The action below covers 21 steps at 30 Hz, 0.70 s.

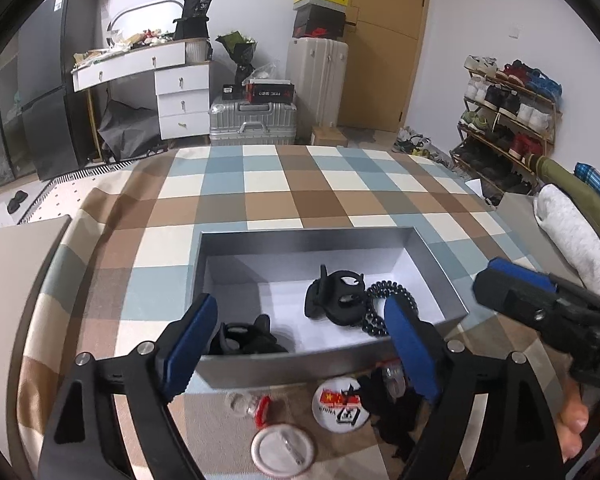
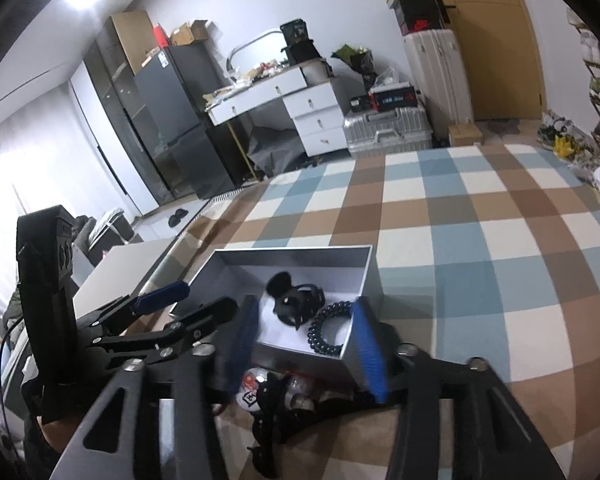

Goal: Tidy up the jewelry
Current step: 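Lower both held items into the grey box and open both tools, then withdraw both tools from the box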

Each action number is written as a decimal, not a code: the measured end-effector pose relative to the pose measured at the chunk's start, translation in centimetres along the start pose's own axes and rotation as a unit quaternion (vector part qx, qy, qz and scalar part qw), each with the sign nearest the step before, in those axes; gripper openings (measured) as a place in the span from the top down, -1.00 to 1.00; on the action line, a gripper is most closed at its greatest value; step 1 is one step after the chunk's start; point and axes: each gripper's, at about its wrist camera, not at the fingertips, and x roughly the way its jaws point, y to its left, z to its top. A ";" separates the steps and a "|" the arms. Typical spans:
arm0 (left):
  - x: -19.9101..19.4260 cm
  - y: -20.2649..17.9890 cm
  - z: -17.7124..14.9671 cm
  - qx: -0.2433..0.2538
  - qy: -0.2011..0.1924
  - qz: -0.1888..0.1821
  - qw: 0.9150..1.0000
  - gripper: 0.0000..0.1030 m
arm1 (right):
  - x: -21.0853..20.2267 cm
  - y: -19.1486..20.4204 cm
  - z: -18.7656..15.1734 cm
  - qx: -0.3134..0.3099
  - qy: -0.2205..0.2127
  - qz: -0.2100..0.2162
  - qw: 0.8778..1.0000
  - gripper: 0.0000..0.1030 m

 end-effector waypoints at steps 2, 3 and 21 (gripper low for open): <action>-0.6 0.1 -0.4 0.001 -0.004 0.002 1.000 -0.79 | -0.5 -0.1 0.0 -0.002 -0.003 -0.004 1.000 -0.51; -0.8 0.2 -0.4 -0.001 -0.004 0.001 1.000 -0.86 | -0.6 -0.1 0.1 -0.004 -0.002 -0.006 1.000 -0.58; -3.2 2.5 -2.8 -0.038 -0.021 0.009 0.999 -0.97 | -1.1 -0.8 -1.3 -0.005 0.020 -0.036 0.999 -1.00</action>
